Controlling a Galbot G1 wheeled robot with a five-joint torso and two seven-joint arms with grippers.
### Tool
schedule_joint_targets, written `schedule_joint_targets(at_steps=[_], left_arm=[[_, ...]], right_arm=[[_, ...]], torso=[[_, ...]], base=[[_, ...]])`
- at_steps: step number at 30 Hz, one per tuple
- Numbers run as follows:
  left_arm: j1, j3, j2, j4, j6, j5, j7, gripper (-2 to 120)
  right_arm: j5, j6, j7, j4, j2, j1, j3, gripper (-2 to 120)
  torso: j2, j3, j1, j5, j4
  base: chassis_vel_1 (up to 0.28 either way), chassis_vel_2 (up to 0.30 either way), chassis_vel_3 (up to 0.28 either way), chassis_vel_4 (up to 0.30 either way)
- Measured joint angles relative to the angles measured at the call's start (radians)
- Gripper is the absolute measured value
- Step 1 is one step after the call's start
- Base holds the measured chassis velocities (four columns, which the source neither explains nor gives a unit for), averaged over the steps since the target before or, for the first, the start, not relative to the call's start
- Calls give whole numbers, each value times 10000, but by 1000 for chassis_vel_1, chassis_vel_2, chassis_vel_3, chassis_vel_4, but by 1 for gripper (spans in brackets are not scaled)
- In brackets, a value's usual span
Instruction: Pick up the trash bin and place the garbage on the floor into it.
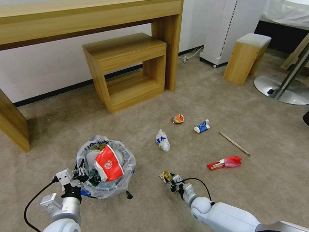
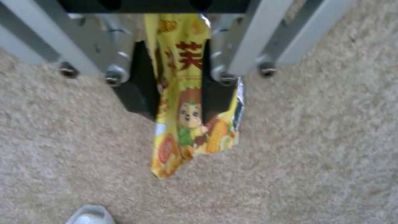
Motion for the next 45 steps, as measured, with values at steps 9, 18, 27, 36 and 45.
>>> schedule_joint_targets(at_steps=[9, 18, 27, 36, 45], left_arm=[[-51, 45, -9, 143, -3, 13, 0, 3], [-122, 85, 8, 391, -3, 46, 0, 3], [-85, 117, 39, 306, 112, 52, 0, 3], [37, 240, -52, -71, 218, 48, -4, 3], [554, 360, -108, -872, 247, 106, 59, 3]], right_arm=[[-360, 292, -127, 61, -332, -320, 428, 0], [-498, 1284, -955, 2352, -1646, -759, 1733, 0], [832, 2394, -3294, 6088, -2940, 459, 1745, 0], [1669, 2033, -3584, 7285, -3079, 1650, 471, 0], [1757, 1601, -2717, 6308, -2336, 2495, -787, 0]], torso=[[0, 0, 0, 2, -1], [0, 0, 0, -3, -4], [0, 0, 0, 0, 0], [0, 1, 0, 1, -2], [-1, 0, 0, 1, -1]], base=[[0, 0, 0, 0], [0, 0, 0, 0], [0, 0, 0, 0], [0, 0, 0, 0], [0, 0, 0, 0]])
